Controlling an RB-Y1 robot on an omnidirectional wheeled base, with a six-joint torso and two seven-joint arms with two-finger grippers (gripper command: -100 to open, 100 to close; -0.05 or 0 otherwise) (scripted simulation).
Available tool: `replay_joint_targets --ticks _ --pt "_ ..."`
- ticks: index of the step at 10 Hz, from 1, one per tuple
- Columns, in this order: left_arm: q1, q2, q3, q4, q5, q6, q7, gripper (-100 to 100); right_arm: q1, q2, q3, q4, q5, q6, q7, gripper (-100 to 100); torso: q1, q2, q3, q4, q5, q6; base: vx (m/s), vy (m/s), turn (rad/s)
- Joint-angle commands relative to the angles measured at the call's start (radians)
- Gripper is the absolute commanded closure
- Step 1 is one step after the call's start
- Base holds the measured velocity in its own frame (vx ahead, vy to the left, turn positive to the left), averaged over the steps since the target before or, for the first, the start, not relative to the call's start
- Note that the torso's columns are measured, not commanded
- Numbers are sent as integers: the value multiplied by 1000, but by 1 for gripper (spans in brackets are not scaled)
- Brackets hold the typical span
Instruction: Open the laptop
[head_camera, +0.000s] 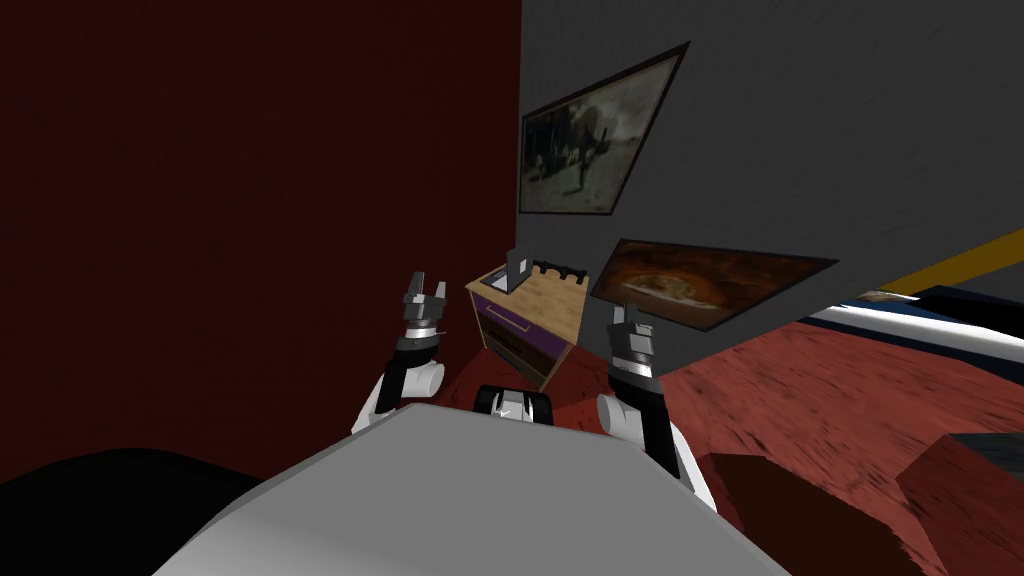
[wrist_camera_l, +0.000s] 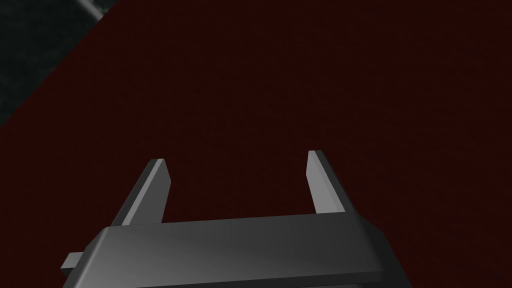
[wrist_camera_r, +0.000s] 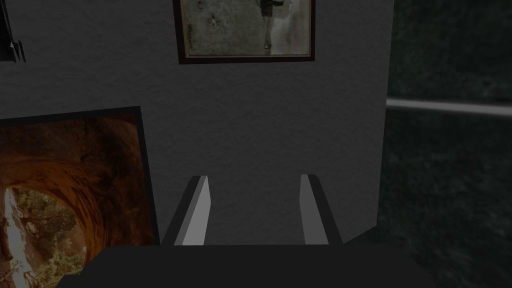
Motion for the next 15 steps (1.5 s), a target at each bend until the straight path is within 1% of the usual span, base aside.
replay_joint_targets --ticks 1,2,3,4,7,11,12,14,15 --pt "0 0 0 0 0 0 0 0 0 0 0 0 0 0 0 0 0 74 -148 74 0 0 0 0 0" --pt "-8 43 3 -1 -1 23 2 -100 0 0 0 0 0 0 0 0 0 148 -295 148 0 0 -38 -10 -111" --pt "-13 63 6 -2 -2 39 4 -100 0 0 0 0 0 0 0 0 0 183 -363 181 0 0 -59 -35 -108" --pt "-20 85 8 -3 -3 58 6 -100 0 0 0 1 0 0 0 0 -1 193 -382 191 0 0 -49 -47 -104" --pt "-45 156 16 -7 -8 130 14 -100 0 0 0 1 0 0 0 0 0 193 -390 194 0 0 -33 -52 -133" --pt "-88 262 29 -19 -17 247 28 -100 0 0 0 0 0 0 0 0 -1 195 -389 195 0 0 -10 -95 -172" --pt "-88 262 29 -19 -17 254 28 -100 0 0 0 1 0 0 0 0 -1 195 -389 195 0 0 -7 -70 -58" --pt "-111 320 35 -27 -22 315 36 -100 0 0 0 1 0 0 0 0 2 194 -389 194 1 0 -8 -65 -173" --pt "-111 320 35 -27 -22 323 36 -100 0 0 0 1 0 0 0 0 0 194 -389 194 0 0 -2 -57 -69"
